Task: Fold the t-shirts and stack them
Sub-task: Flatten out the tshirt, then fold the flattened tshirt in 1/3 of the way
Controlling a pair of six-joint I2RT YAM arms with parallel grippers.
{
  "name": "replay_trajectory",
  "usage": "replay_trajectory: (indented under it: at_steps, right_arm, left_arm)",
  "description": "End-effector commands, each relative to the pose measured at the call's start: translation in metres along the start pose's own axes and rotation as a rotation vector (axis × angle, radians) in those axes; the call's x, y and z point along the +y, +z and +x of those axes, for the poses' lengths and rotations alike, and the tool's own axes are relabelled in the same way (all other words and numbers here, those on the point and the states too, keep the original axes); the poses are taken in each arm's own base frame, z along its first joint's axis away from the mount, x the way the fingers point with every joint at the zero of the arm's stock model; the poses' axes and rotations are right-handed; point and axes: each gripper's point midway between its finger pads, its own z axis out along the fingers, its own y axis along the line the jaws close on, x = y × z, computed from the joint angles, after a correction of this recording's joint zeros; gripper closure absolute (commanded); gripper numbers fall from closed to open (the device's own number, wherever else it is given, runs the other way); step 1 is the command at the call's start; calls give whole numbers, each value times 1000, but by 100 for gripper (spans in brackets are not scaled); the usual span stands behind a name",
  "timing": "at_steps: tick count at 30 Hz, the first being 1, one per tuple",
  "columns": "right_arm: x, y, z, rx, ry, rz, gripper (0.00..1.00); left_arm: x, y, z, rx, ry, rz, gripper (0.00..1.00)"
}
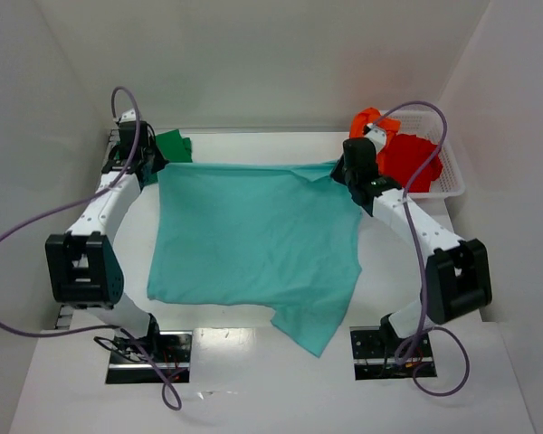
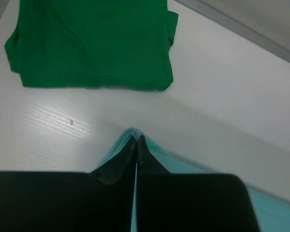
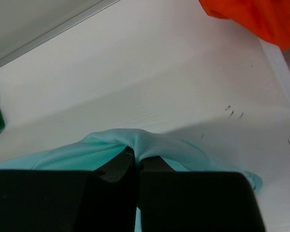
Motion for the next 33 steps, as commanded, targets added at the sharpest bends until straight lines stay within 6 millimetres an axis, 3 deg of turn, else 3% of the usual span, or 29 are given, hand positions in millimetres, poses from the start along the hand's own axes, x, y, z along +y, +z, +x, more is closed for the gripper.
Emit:
replay_trajectory:
  at_steps: [1, 4, 5, 8, 9, 14, 15, 19, 21, 23, 24, 25, 33]
  right_arm:
    - [18, 33, -24, -46, -2, -37, 100]
    - [25, 60, -10, -3, -14, -39, 100]
    - [19, 82, 7, 36, -23, -18, 100]
    - [18, 99, 11, 53, -22, -9, 100]
    - [11, 106, 20, 75, -25, 5, 100]
    - [7, 126, 5, 67, 0, 0, 100]
    - [7, 128, 11, 83, -2, -5, 100]
    - [13, 127, 10, 96, 0, -31, 100]
    - [13, 117, 21, 132, 9, -54, 100]
    - [15, 108, 17, 119, 34, -77, 100]
    - [10, 105, 29, 141, 31, -77, 100]
    - [10, 96, 25, 132, 47, -83, 100]
    - [-1, 57, 48, 189, 76, -122, 100]
  left_arm:
    - [-5, 27, -23, -28, 50, 13, 100]
    - [0, 58, -1, 45, 64, 1, 100]
    - [-2, 68, 2, 59, 74, 7, 100]
    - [0, 86, 13, 90, 79, -5, 100]
    - [-2, 89, 8, 76, 86, 1, 100]
    - [-5, 113, 8, 93, 107, -5, 100]
    - [-6, 115, 7, 90, 107, -4, 100]
    - [1, 117, 9, 106, 96, -28, 100]
    - [16, 114, 22, 130, 84, -68, 100]
    - [23, 112, 27, 141, 71, -80, 100]
    - [27, 109, 25, 140, 55, -80, 100]
    - [32, 109, 38, 168, 58, -91, 100]
    - [40, 90, 68, 253, 63, -86, 100]
